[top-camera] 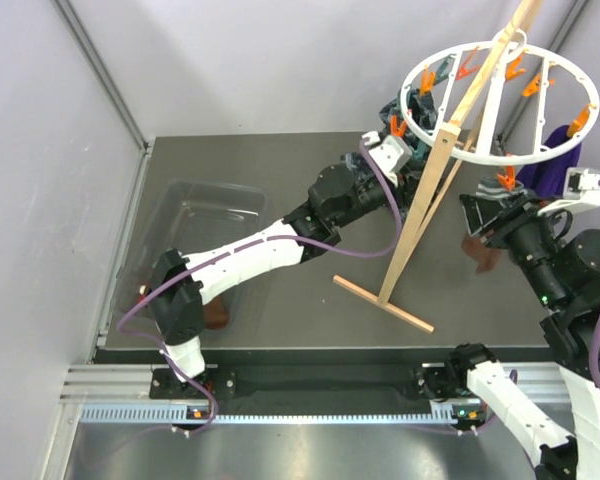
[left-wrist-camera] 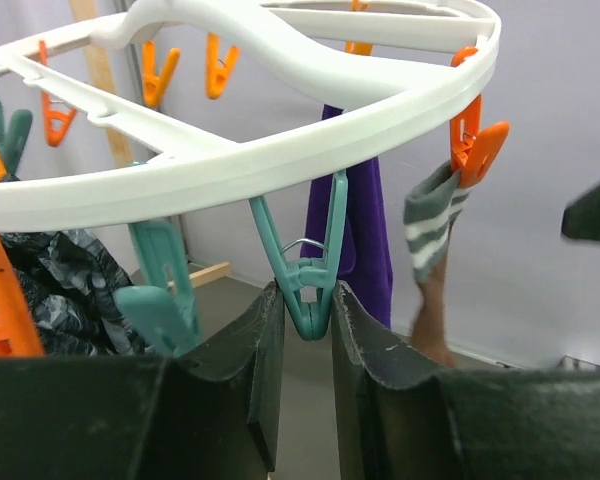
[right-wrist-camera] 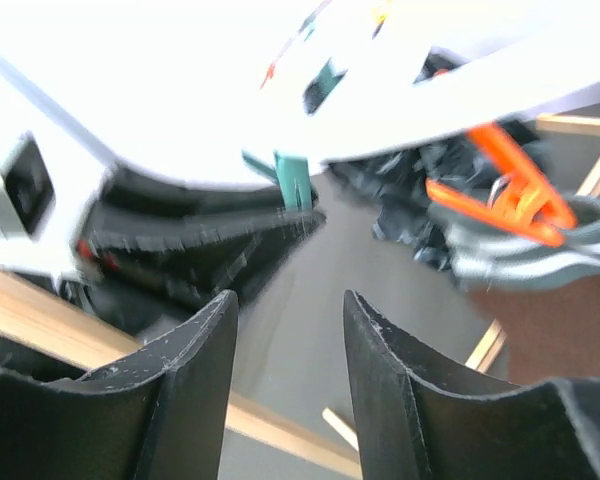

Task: Clip the socks to the hanger
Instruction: Open the clamp at the hanger.

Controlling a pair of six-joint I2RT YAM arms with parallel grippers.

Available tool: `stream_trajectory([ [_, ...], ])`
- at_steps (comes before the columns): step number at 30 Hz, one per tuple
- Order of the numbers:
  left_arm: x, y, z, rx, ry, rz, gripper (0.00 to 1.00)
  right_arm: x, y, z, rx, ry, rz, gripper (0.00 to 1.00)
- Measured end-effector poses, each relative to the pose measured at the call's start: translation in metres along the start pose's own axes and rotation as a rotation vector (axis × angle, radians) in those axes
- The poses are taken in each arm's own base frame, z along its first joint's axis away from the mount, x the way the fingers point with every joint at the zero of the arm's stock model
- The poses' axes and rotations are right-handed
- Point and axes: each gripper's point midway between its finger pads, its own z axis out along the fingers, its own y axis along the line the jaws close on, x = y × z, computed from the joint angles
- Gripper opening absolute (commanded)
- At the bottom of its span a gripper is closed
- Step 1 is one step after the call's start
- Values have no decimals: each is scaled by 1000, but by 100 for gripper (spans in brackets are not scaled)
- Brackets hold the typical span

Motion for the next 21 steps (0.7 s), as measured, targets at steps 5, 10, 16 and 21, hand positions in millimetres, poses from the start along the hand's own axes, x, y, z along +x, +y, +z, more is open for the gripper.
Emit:
stream_trajectory([
  [5, 14, -10, 0, -45, 27, 52, 0, -19, -1, 3, 49, -52, 58, 48],
  [10, 18, -22, 0, -81, 31, 97, 0, -22, 0, 18, 72, -37, 91, 50],
  [16, 23, -22, -2, -102, 33, 99, 0, -6, -5, 32, 79, 6, 102, 45],
  [21, 25, -22, -2, -105, 36, 97, 0, 18, -12, 38, 81, 55, 97, 43],
])
